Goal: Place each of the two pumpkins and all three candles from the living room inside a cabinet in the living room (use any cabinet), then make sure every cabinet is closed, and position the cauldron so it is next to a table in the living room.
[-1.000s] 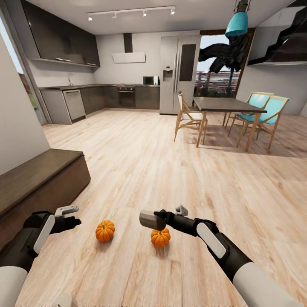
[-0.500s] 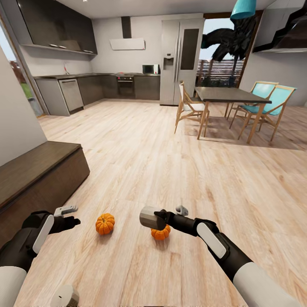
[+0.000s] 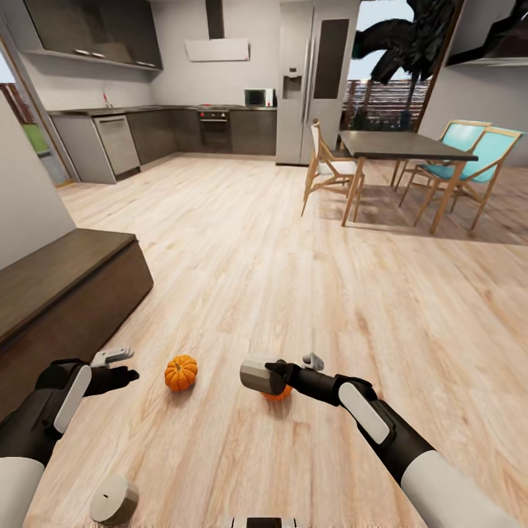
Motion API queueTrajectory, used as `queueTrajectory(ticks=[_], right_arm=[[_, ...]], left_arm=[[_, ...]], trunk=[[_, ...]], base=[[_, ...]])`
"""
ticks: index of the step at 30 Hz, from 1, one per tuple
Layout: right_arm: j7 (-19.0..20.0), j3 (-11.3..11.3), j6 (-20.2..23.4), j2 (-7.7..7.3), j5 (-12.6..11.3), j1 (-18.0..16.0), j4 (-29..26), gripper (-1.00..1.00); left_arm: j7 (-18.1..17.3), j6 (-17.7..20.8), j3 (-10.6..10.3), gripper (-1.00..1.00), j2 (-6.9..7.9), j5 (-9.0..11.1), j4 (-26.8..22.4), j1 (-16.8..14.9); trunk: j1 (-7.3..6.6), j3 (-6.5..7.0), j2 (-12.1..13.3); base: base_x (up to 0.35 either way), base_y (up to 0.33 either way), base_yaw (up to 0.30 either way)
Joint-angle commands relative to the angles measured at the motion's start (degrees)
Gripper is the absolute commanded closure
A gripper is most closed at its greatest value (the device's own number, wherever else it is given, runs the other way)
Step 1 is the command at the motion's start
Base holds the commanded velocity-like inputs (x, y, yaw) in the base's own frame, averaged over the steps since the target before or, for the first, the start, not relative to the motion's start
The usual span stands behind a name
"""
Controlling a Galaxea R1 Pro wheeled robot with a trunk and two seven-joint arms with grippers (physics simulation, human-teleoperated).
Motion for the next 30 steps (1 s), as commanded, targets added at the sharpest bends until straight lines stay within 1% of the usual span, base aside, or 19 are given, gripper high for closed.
queueTrajectory(ticks=[1, 5, 9, 30], right_arm=[[0.03, 0.11, 0.11, -0.05, -0.32, -0.02, -0.04, 1.0], [-0.01, 0.1, 0.14, -0.05, -0.33, -0.04, -0.01, 1.0], [0.02, 0.1, 0.13, -0.05, -0.33, -0.04, 0.01, 1.0], [0.04, 0.18, 0.17, -0.05, -0.14, -0.02, 0.02, 1.0]], left_arm=[[0.21, 0.28, 0.03, -1.0, 0.0, 1.04, -0.05, -0.02], [0.21, 0.33, 0.03, -1.0, 0.07, 2.38, -0.06, -0.03], [0.21, 0.34, 0.03, -1.0, 0.08, 2.58, -0.06, -0.02], [0.21, 0.34, 0.03, -1.0, 0.0, 2.7, -0.06, -0.02]], trunk=[[0.0, -0.27, -0.04], [0.11, -1.16, -0.09], [0.21, -2.04, -0.15], [0.75, -6.69, -0.43]], base=[[-0.121, 0.053, 0.178], [-0.186, 0.11, 0.23], [-0.071, 0.047, 0.153], [-0.003, 0.002, 0.007]])
